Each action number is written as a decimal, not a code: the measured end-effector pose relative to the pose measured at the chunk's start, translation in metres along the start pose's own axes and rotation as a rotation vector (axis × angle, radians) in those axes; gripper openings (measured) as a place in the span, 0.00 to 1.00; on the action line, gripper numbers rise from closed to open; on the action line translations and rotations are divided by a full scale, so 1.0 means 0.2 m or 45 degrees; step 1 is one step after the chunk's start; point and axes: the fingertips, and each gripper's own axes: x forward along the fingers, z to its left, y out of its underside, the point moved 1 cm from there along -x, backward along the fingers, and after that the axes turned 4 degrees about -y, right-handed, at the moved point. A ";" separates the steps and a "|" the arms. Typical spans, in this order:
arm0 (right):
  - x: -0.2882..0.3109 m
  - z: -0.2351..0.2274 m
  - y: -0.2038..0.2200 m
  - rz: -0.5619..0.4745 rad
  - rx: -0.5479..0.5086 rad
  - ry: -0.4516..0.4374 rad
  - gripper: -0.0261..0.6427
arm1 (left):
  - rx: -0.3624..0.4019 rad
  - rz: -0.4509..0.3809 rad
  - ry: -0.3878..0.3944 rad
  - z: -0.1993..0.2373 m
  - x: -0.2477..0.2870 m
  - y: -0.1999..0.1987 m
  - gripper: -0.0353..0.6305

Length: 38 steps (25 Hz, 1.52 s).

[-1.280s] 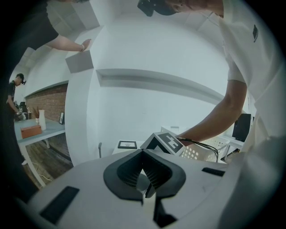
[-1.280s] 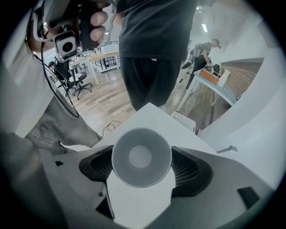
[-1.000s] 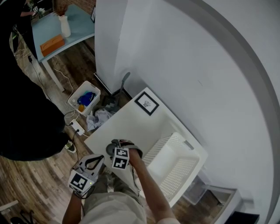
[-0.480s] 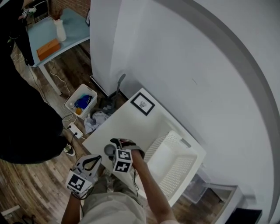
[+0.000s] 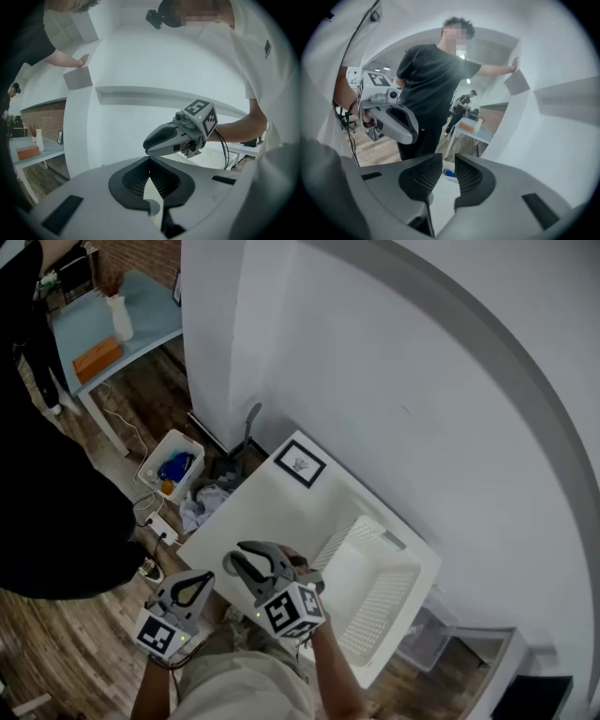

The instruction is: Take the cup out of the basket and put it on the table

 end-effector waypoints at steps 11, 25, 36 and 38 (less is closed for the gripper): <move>-0.31 0.03 -0.12 -0.336 0.264 0.172 0.06 | -0.014 -0.115 0.041 -0.02 -0.06 -0.19 0.05; -0.38 0.07 -0.17 -0.507 0.374 0.241 0.05 | -0.006 -0.161 0.046 -0.02 -0.09 -0.25 0.06; -0.44 0.05 -0.26 -0.680 0.401 0.321 0.05 | 0.001 -0.184 0.066 -0.04 -0.10 -0.27 0.06; -0.44 0.05 -0.27 -0.695 0.406 0.327 0.05 | -0.001 -0.186 0.066 -0.04 -0.09 -0.27 0.05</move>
